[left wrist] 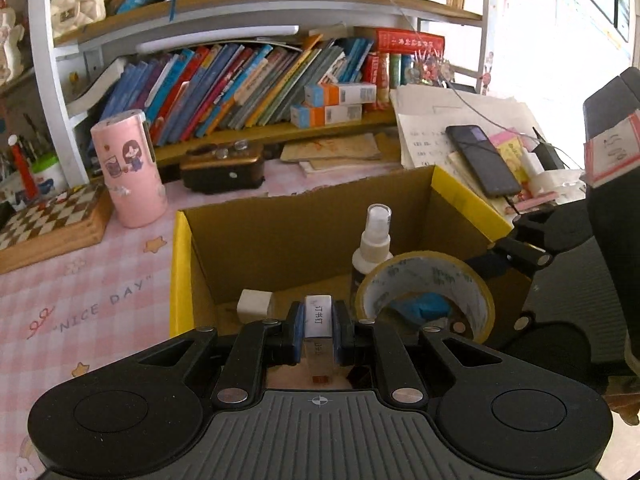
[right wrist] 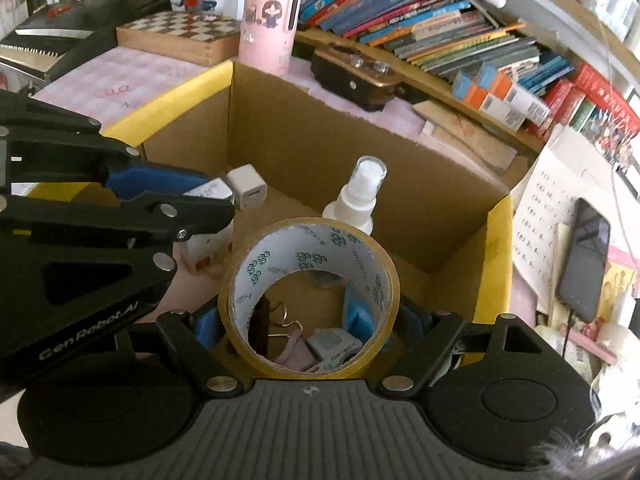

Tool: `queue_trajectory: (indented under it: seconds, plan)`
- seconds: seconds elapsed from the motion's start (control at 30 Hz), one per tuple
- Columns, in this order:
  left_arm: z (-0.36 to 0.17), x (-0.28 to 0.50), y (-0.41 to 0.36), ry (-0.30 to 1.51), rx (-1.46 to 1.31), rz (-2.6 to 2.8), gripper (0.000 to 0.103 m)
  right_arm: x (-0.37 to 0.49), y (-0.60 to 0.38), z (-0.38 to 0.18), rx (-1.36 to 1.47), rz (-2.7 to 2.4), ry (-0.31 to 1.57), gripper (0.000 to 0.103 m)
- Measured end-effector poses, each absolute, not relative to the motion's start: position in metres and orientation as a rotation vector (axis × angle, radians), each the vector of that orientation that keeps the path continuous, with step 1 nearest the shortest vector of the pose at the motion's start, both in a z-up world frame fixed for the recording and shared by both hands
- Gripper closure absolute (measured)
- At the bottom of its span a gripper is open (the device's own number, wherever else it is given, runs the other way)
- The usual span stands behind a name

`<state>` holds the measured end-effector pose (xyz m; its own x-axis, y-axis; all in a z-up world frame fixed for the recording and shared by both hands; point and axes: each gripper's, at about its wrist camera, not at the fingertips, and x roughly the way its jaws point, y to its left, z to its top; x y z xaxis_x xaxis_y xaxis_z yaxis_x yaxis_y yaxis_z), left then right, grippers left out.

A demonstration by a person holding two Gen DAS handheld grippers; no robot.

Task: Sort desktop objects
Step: 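Lower into the yellow box and open the right tool while the left tool releases the card, then raise both open tools out of the yellow box and back away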

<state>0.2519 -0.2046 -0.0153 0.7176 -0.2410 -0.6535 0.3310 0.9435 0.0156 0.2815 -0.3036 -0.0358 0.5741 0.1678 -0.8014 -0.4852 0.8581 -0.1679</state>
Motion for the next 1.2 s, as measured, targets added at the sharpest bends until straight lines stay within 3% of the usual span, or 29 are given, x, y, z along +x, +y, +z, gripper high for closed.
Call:
queue_trajectory:
  seconds: [0.17,0.23,0.3,0.5,0.57,0.83,1.2]
  plan:
    - [-0.007,0.243,-0.204,0.630,0.125,-0.325,0.082,0.281,-0.305,-0.034,-0.380,0.411,0.879,0.019]
    - [-0.003,0.238,-0.204,0.599,0.125,-0.331,0.069,0.278,-0.307,-0.031,-0.367,0.402,0.849,0.017]
    - [0.003,0.231,-0.203,0.563,0.134,-0.307,0.043,0.274,-0.309,-0.026,-0.350,0.388,0.823,0.017]
    - [0.030,0.201,-0.190,0.439,0.132,-0.250,0.008,0.254,-0.316,-0.004,-0.286,0.348,0.730,0.017]
    - [0.040,0.186,-0.180,0.392,0.139,-0.211,0.003,0.245,-0.321,0.006,-0.256,0.329,0.689,0.017]
    - [0.057,0.129,-0.131,0.349,0.109,-0.081,0.000,0.191,-0.327,0.036,-0.053,0.213,0.527,0.017]
    - [0.051,0.067,-0.071,0.363,0.016,0.028,0.000,0.122,-0.299,0.028,0.032,0.137,0.535,0.017]
